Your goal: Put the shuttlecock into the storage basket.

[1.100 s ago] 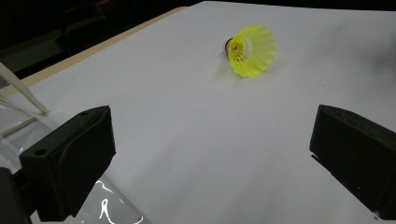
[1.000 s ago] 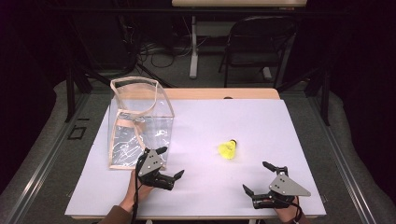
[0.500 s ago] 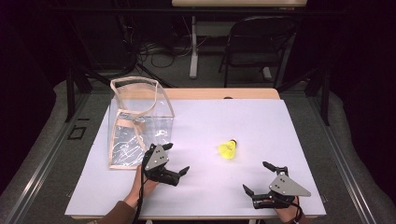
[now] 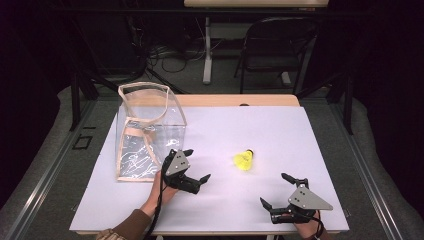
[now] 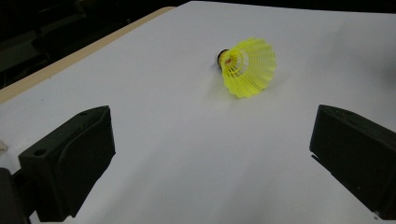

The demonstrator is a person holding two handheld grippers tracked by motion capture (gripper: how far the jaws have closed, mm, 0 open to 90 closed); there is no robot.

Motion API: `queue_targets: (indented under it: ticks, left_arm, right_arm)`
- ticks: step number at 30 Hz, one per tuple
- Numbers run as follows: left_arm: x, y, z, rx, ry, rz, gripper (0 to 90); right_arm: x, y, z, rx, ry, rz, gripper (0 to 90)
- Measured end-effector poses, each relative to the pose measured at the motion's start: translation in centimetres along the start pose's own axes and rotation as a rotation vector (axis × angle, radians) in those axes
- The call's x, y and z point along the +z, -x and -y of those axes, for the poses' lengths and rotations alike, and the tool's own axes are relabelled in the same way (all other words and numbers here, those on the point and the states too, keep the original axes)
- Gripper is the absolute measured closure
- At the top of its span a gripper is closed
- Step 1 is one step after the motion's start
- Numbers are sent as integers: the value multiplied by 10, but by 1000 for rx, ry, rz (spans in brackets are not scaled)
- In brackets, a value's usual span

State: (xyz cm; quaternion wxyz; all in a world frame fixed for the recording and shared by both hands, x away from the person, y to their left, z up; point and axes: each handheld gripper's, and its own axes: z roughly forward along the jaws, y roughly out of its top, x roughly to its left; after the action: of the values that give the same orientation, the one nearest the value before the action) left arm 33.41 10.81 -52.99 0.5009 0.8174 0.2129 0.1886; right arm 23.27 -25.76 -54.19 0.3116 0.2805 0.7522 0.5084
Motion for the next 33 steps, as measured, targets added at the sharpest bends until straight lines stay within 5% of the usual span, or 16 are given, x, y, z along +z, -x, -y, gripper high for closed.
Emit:
queue_targets:
  ticks: [33]
  left_arm:
    - [43, 1, -27, 3, -38, 39, 0]
  right_arm:
    - [0, 0, 0, 1, -4, 2, 0]
